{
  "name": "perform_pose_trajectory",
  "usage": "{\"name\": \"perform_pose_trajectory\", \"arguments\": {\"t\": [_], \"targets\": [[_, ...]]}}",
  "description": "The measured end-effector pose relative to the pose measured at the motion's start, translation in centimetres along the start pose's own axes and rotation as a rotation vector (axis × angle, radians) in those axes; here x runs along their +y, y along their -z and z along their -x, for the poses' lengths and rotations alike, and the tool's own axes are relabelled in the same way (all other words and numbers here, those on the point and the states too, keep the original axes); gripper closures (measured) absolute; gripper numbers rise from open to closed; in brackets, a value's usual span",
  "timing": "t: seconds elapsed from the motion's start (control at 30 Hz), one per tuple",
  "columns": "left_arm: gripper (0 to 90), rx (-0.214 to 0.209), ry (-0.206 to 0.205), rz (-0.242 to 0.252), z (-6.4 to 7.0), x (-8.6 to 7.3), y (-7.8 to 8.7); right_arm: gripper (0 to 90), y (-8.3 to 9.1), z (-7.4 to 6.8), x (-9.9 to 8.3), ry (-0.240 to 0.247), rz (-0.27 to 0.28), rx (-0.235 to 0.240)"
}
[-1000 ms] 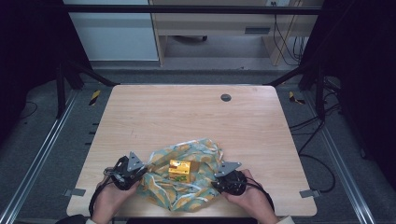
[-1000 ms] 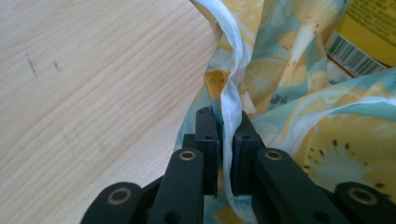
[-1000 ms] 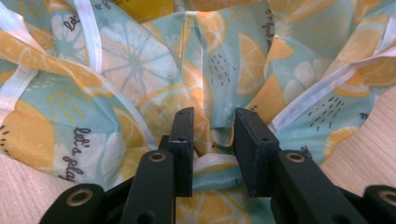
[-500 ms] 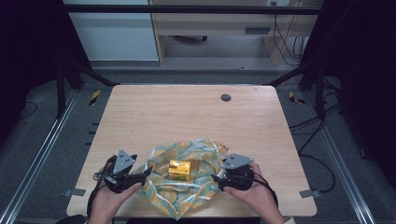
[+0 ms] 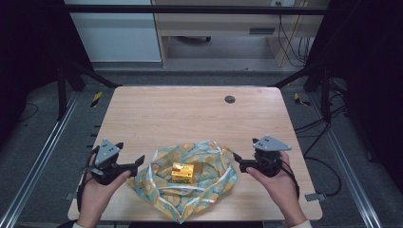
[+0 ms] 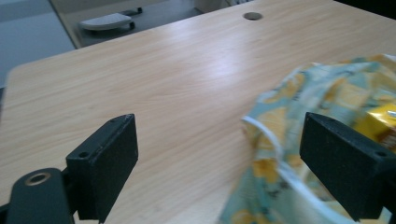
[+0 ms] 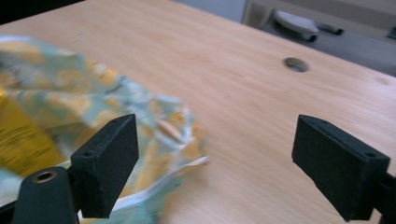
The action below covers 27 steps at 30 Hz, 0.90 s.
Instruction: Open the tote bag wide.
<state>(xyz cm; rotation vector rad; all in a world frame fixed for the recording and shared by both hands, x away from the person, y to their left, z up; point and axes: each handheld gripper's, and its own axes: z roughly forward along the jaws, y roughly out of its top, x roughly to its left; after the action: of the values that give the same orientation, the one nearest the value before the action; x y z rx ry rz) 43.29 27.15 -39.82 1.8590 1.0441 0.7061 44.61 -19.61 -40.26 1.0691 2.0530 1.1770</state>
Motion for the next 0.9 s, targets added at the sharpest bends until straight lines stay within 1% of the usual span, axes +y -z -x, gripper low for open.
{"name": "perform_pose_trajectory", "arguments": {"t": [0.03, 0.07, 0.1, 0.13, 0.2, 0.23, 0.27, 0.3, 0.4, 0.47, 0.5, 0.57, 0.6, 0.63, 0.7, 0.73, 0.8, 0.83, 0.9], "targets": [[8.5, 0.003, 0.009, 0.006, -0.5, 0.0, 0.0, 13.6, 0.1, 0.6, 0.0, -0.014, 0.004, -0.016], [8.1, 0.009, 0.018, 0.006, -1.4, 0.1, -0.2, 13.4, 0.2, 1.1, 0.0, -0.027, 0.01, -0.028], [6.8, 0.012, 0.027, 0.008, -1.9, 0.1, -0.4, 12.8, 0.1, 1.9, -0.1, -0.046, 0.013, -0.05], [5.8, 0.018, 0.029, 0.005, -2.6, 0.2, -0.6, 12.2, 0.1, 2.3, -0.1, -0.054, 0.013, -0.06], [5.6, 0.041, 0.048, 0.008, -3.7, 0.1, -1.3, 10.8, -0.2, 3.4, -0.5, -0.074, 0.01, -0.081], [5.6, 0.044, 0.054, 0.006, -4.1, 0.1, -1.7, 10.6, -0.3, 4.0, -0.6, -0.086, 0.005, -0.09], [5.6, 0.051, 0.062, -0.002, -4.6, 0.0, -2.0, 10.4, -0.5, 4.5, -0.9, -0.102, 0.006, -0.101], [5.6, 0.062, 0.067, 0.0, -4.9, -0.1, -2.3, 9.8, -0.6, 5.0, -1.1, -0.117, 0.009, -0.111], [5.8, 0.088, 0.084, -0.014, -5.8, -0.7, -3.3, 8.6, -1.1, 6.1, -1.8, -0.144, 0.003, -0.142], [6.4, 0.104, 0.088, -0.02, -6.2, -1.3, -3.9, 8.0, -1.6, 6.7, -2.2, -0.156, -0.002, -0.157], [6.7, 0.112, 0.081, -0.021, -6.3, -1.6, -4.1, 8.0, -1.8, 7.0, -2.5, -0.166, -0.002, -0.167], [6.7, 0.13, 0.067, -0.046, -6.4, -2.4, -4.7, 8.3, -2.2, 7.5, -3.0, -0.191, -0.012, -0.177], [6.7, 0.132, 0.057, -0.071, -6.5, -2.8, -5.1, 9.0, -2.4, 7.7, -3.3, -0.192, -0.017, -0.183], [6.7, 0.133, 0.056, -0.081, -6.5, -3.0, -5.3, 10.2, -2.6, 7.9, -3.6, -0.199, -0.028, -0.193], [6.7, 0.12, 0.066, -0.108, -6.5, -3.7, -5.7, 11.4, -2.9, 8.2, -4.3, -0.213, -0.043, -0.199], [6.7, 0.123, 0.069, -0.118, -6.6, -4.0, -5.8, 11.6, -2.9, 8.3, -4.5, -0.216, -0.049, -0.203], [6.6, 0.135, 0.069, -0.145, -6.9, -4.3, -6.0, 11.8, -3.2, 8.5, -5.3, -0.194, -0.062, -0.229], [6.6, 0.137, 0.074, -0.15, -7.0, -4.4, -6.1, 11.5, -3.3, 8.5, -5.8, -0.197, -0.071, -0.235], [6.6, 0.14, 0.075, -0.162, -7.2, -4.6, -6.0, 11.4, -3.3, 8.6, -6.4, -0.205, -0.069, -0.234]]}}
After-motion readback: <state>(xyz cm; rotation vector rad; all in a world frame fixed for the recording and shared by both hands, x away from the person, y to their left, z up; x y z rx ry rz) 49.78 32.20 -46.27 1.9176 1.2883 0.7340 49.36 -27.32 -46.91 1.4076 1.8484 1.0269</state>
